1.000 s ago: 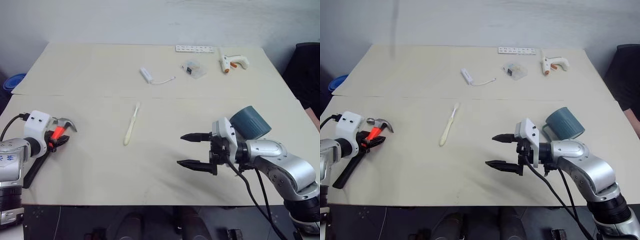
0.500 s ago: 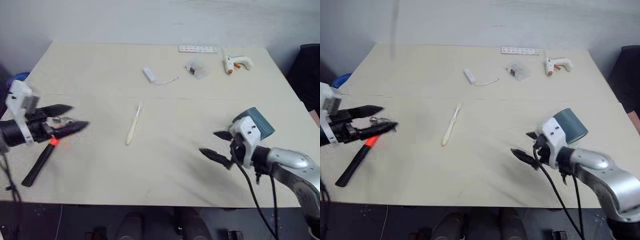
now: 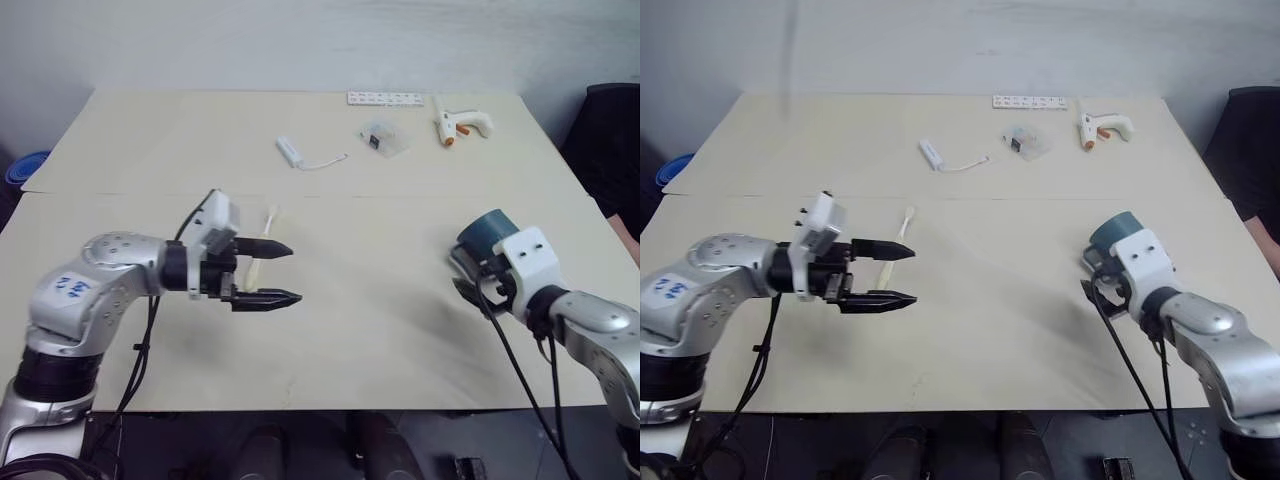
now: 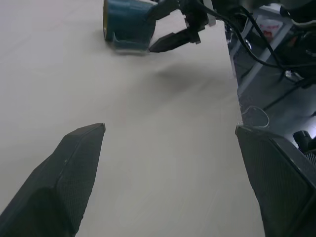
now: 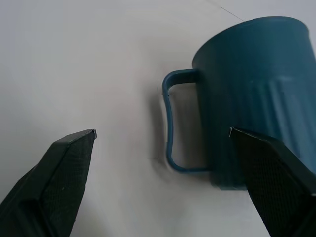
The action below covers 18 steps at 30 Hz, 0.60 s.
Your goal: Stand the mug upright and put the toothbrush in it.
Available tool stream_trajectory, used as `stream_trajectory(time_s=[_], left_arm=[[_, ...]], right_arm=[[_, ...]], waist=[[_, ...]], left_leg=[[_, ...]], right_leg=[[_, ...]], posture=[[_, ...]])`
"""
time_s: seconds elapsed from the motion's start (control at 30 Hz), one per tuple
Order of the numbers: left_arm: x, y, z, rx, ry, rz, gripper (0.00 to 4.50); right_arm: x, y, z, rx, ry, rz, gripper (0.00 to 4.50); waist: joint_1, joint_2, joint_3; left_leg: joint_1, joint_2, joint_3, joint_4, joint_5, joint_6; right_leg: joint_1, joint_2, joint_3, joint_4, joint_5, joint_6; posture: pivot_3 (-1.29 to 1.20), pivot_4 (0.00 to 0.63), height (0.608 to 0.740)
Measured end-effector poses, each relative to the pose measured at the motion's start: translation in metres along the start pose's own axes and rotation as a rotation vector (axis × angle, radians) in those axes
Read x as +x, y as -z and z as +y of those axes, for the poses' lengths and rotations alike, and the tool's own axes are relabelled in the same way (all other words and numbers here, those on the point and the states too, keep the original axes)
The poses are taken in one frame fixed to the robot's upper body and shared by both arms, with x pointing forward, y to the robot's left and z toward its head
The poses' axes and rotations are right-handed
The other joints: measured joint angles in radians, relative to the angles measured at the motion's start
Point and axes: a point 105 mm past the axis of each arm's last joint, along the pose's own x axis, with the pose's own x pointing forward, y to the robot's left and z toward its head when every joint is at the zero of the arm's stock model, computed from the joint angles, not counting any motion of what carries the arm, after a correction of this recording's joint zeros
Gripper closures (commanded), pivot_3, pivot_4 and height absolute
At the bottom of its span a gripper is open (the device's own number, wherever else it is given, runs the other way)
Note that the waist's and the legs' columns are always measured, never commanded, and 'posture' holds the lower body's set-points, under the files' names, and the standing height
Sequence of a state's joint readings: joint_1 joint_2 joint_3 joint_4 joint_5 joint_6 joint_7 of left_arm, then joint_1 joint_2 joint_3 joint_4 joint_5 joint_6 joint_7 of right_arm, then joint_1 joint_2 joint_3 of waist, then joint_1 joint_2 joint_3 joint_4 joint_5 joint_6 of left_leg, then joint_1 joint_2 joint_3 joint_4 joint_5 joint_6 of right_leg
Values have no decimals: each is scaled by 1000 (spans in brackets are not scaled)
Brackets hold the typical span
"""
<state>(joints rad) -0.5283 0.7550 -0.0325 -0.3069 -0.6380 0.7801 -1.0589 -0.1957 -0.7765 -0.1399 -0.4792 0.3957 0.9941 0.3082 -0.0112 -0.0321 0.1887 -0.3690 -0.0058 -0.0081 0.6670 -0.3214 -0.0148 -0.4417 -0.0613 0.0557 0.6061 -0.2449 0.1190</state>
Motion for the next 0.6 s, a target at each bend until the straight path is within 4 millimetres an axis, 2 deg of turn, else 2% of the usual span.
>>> stream_trajectory(time_s=[0.2,0.3,0.4,0.6], left_arm=[[20,-7,-5,63,67,-10,34],[22,-8,-7,65,70,-8,34],[22,-9,-10,69,67,-11,0],[20,-3,-13,37,51,1,0]], right_arm=[[25,1,-2,-8,1,35,0],[32,4,-7,0,5,66,0],[39,5,-12,14,-8,88,588],[49,-4,-11,58,-70,68,2615]], waist=[[1,0,0],[0,0,0],[-2,0,0],[-10,0,0]], left_leg=[[-1,0,1,0,0,0],[-1,1,0,0,0,0],[-1,1,0,0,0,0],[-1,1,-1,0,0,0]], right_leg=[[-1,0,1,0,0,0],[-2,0,1,0,0,0],[-2,0,1,0,0,0],[-2,0,1,1,0,0]], posture=[[0,150,740],[0,150,740],[0,150,740],[0,150,740]])
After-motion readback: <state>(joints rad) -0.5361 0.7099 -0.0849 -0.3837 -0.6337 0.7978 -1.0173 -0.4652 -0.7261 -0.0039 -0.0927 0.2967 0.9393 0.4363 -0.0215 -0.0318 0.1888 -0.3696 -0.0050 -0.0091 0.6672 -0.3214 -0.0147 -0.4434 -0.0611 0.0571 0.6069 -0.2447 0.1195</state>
